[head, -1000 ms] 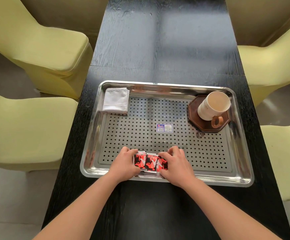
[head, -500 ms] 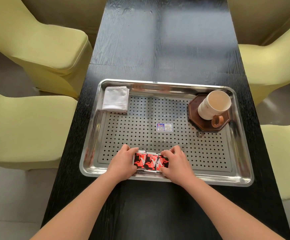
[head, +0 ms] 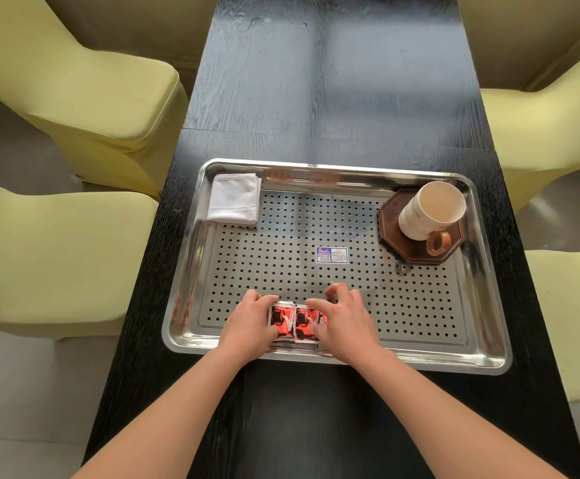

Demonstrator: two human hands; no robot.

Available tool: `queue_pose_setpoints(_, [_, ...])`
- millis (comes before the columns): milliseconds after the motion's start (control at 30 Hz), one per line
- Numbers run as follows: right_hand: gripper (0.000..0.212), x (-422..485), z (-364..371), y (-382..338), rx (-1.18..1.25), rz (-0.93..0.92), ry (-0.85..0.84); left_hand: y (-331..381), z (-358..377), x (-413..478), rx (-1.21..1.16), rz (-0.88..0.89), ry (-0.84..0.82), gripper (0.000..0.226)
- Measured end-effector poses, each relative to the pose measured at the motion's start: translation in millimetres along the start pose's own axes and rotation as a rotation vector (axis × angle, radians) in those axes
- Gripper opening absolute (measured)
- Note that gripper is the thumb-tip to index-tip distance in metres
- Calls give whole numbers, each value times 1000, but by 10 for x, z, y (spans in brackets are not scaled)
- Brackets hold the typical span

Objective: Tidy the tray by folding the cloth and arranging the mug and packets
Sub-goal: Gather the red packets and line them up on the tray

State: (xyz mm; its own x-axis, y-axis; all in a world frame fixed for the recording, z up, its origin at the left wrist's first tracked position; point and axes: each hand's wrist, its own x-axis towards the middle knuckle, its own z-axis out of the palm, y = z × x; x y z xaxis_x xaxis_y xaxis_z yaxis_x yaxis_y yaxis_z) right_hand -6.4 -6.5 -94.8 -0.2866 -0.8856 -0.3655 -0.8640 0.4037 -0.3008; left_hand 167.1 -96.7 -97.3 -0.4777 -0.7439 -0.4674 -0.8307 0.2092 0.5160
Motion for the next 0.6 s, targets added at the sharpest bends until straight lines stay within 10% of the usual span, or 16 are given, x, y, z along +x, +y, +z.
queue_pose_setpoints(600, [58, -206, 45, 145, 177, 191, -4, 11, 3, -6, -130, -52, 17, 59])
